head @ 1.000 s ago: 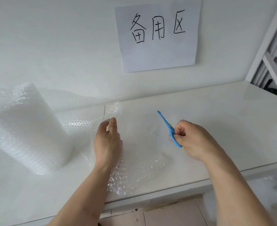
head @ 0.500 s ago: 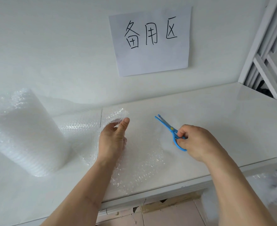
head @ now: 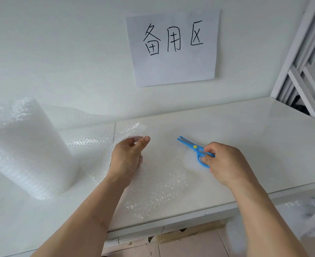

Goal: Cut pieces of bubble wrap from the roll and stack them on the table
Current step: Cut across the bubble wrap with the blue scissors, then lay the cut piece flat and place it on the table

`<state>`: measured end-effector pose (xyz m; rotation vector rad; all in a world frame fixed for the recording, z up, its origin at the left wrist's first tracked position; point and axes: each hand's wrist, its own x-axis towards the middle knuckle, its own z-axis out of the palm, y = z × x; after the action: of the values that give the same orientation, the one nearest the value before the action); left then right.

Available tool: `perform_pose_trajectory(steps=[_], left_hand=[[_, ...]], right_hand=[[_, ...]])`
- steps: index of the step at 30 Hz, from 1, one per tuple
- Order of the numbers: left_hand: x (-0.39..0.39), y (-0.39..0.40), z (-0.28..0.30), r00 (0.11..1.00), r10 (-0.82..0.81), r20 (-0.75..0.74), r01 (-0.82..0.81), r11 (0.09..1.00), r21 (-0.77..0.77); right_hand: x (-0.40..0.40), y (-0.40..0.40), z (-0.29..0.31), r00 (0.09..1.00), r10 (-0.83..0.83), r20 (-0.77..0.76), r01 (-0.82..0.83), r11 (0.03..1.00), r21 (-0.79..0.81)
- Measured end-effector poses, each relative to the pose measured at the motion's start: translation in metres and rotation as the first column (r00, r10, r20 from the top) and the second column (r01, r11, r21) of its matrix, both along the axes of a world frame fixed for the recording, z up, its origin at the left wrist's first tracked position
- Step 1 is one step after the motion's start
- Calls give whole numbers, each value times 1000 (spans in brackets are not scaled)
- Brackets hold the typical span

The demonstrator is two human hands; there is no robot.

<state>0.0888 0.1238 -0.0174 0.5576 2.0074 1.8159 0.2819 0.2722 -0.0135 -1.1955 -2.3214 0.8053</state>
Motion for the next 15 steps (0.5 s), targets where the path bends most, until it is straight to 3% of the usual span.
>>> perform_pose_trajectory(steps=[4, 9, 15], left_hand=[[-8, -3, -1, 996, 1, -88, -6, 998, -61], [-14, -4, 2, 995, -25, 95, 13, 992, 127], [-19, -5, 1, 988, -66, 137, 41, 983, 179]], right_hand=[[-4, -3, 0, 992, -20, 122, 6, 993, 114], [-8, -10, 2, 962, -52, 270, -3, 980, 199], [-9, -15, 1, 932, -87, 351, -8, 966, 260]])
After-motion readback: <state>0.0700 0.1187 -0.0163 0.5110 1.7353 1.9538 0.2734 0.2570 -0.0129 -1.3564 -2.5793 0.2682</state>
